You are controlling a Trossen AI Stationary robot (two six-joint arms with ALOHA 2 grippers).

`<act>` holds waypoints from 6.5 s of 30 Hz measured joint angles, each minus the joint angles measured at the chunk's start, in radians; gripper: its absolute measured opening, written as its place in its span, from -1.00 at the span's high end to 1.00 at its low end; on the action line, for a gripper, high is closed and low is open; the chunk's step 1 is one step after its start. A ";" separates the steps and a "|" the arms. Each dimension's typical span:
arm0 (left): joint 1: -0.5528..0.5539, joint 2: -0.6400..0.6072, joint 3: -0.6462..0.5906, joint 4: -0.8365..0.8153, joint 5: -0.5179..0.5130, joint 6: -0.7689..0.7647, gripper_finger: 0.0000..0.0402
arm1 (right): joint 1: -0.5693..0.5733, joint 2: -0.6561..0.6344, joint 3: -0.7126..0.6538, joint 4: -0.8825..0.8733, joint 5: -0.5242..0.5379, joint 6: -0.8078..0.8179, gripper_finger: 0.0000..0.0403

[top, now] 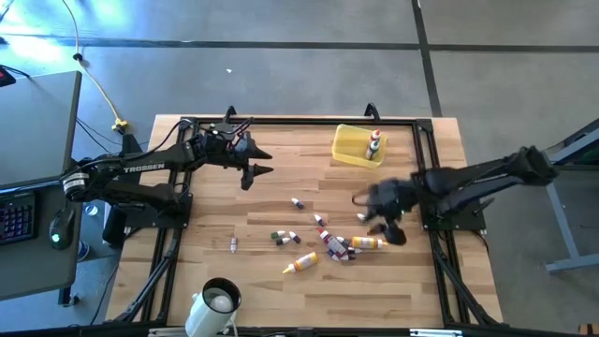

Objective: Pick & Place food coloring
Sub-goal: Put the right big yellow food coloring bottle into the yellow bin, then put the big red food coloring bottle into the yellow bin

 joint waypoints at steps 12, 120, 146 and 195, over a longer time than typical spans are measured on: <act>0.000 0.000 0.000 0.000 0.000 -0.058 -0.03 | 0.266 0.000 -0.320 0.339 0.232 0.123 -0.01; 0.000 0.001 0.000 0.004 -0.019 -0.149 -0.03 | -0.683 0.609 0.485 -0.740 0.661 -0.958 0.30; 0.000 0.001 0.000 0.001 -0.049 -0.146 -0.03 | -0.569 0.483 0.485 -0.873 0.831 -0.715 0.38; -0.046 0.386 0.108 0.501 -0.137 -0.108 0.99 | -0.357 -0.111 -0.231 0.536 0.040 -0.177 0.97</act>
